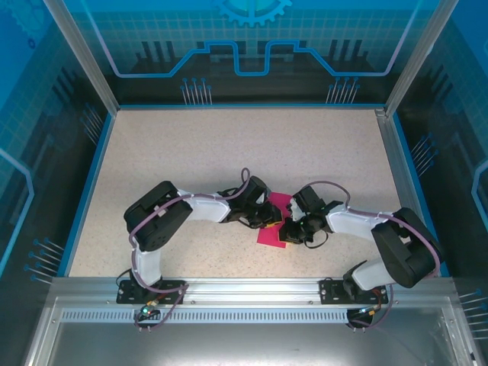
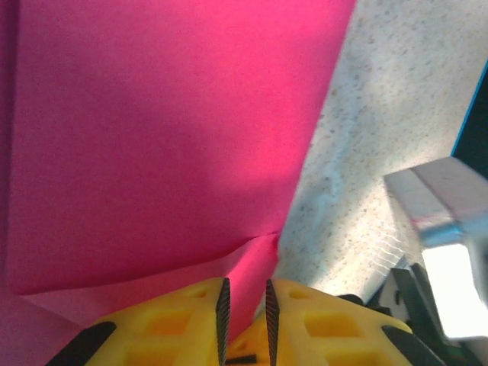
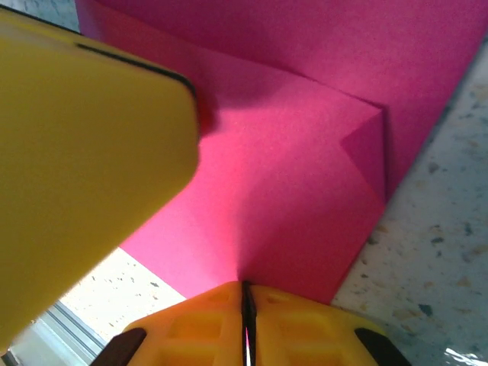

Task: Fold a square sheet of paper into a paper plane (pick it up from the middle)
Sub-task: Fold the triangle a second time at the center of the table.

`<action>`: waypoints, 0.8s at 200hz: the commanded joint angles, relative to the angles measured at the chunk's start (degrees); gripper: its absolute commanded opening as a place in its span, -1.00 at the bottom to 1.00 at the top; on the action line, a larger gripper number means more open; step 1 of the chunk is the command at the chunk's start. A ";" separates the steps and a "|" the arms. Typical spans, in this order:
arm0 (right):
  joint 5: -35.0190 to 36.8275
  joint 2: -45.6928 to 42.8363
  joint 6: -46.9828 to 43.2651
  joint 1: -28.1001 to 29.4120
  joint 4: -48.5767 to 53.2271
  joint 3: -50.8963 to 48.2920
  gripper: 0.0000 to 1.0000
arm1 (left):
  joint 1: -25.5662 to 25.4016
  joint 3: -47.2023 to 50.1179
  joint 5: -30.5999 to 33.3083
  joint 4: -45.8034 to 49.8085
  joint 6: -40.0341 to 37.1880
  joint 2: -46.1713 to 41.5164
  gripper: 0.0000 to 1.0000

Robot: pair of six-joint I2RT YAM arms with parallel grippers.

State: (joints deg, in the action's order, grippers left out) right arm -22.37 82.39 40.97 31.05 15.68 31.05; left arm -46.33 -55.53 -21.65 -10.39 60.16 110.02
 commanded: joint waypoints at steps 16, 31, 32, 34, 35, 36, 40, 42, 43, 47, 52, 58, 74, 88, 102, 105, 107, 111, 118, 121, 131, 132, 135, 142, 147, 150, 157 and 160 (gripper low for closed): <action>6.33 1.57 -0.41 0.54 5.13 -2.83 -0.84 | 0.26 2.54 4.83 -0.49 0.35 2.57 -0.53; 8.26 1.73 -0.71 0.59 6.81 -2.86 -0.86 | 1.27 2.87 6.00 0.04 -0.59 2.49 -0.53; 8.33 1.77 -0.72 0.59 6.90 -2.89 -0.87 | 1.30 2.83 6.00 -0.01 -0.58 2.53 -0.53; 8.45 1.73 -0.83 0.66 7.08 -2.87 -0.88 | 1.56 2.91 5.96 -0.10 -0.64 2.50 -0.53; 8.51 1.77 -0.86 0.63 7.13 -2.90 -0.88 | 1.62 2.98 5.94 -0.17 -0.69 2.49 -0.53; 8.58 1.79 -0.88 0.65 7.24 -2.95 -0.89 | 1.74 3.02 5.88 -0.21 -0.72 2.49 -0.53; 8.75 1.73 -1.00 0.68 7.34 -3.10 -0.89 | 2.15 3.20 5.79 -0.63 -0.95 2.41 -0.53; 8.82 1.72 -0.99 0.68 7.34 -3.16 -0.89 | 2.26 3.29 5.80 -0.91 -1.04 2.40 -0.53; 8.83 1.72 -1.03 0.68 7.34 -3.18 -0.90 | 2.32 3.35 5.81 -1.02 -1.16 2.35 -0.53; 8.78 1.65 -1.07 0.68 7.22 -3.41 -0.90 | 2.59 3.40 5.83 -1.07 -1.42 2.31 -0.52; 8.83 1.59 -1.09 0.68 7.02 -3.68 -0.90 | 2.99 3.41 5.91 -0.91 -1.65 2.23 -0.52; 8.61 1.65 -1.09 0.68 6.88 -3.80 -0.90 | 3.50 3.41 5.77 -0.81 -1.98 2.12 -0.52; 8.37 1.80 -1.33 0.77 7.04 -3.56 -0.90 | 4.70 3.47 5.73 -0.52 -2.92 1.55 -0.51; 8.16 1.98 -1.42 0.75 6.80 -3.54 -0.91 | 6.00 3.12 5.65 0.09 -3.83 1.10 -0.51; 7.56 2.45 -1.59 0.77 6.64 -3.46 -0.91 | 7.14 2.66 5.26 0.84 -4.67 0.88 -0.49; 7.46 2.55 -1.66 0.77 6.64 -3.42 -0.90 | 7.37 2.56 5.22 0.94 -4.82 0.90 -0.49; 7.41 2.63 -1.68 0.77 6.58 -3.38 -0.90 | 7.54 2.49 5.15 1.04 -4.95 0.90 -0.49; 7.16 2.81 -1.83 0.81 6.52 -3.25 -0.90 | 7.87 2.30 5.01 1.27 -5.18 0.90 -0.49; 6.85 2.95 -2.03 0.84 6.34 -3.20 -0.90 | 8.28 1.90 4.79 1.75 -5.69 0.97 -0.49; 6.82 2.95 -2.08 0.86 6.33 -3.19 -0.90 | 8.48 1.73 4.75 2.08 -5.94 0.99 -0.49; 6.73 3.04 -2.20 0.83 6.29 -3.08 -0.90 | 8.95 0.86 4.85 3.50 -6.65 1.16 -0.49; 6.73 3.08 -2.21 0.85 6.29 -3.13 -0.90 | 9.01 0.77 4.86 3.65 -6.77 1.16 -0.49; 6.75 3.06 -2.21 0.86 6.29 -3.10 -0.90 | 9.13 0.56 4.73 3.99 -7.02 1.18 -0.49; 6.55 3.13 -2.31 0.81 6.17 -3.07 -0.90 | 9.48 0.10 4.86 4.78 -7.47 1.19 -0.49; 6.34 3.13 -2.38 0.86 6.01 -2.97 -0.89 | 9.65 -0.06 4.86 5.22 -7.73 1.04 -0.49; 6.23 3.14 -2.39 0.86 5.88 -3.07 -0.89 | 9.74 -0.12 4.86 5.41 -7.86 0.95 -0.49; 5.87 3.04 -2.39 0.87 5.56 -3.10 -0.89 | 9.84 -0.22 4.93 5.63 -8.10 0.64 -0.49; 5.71 3.06 -2.39 0.90 5.37 -3.10 -0.89 | 9.92 -0.31 4.95 5.72 -8.13 0.48 -0.48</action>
State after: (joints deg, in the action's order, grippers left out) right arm -21.76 82.13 39.66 31.11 15.92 30.81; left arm -38.87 -55.00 -21.87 -10.94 55.66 110.63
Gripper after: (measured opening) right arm 0.056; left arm 0.254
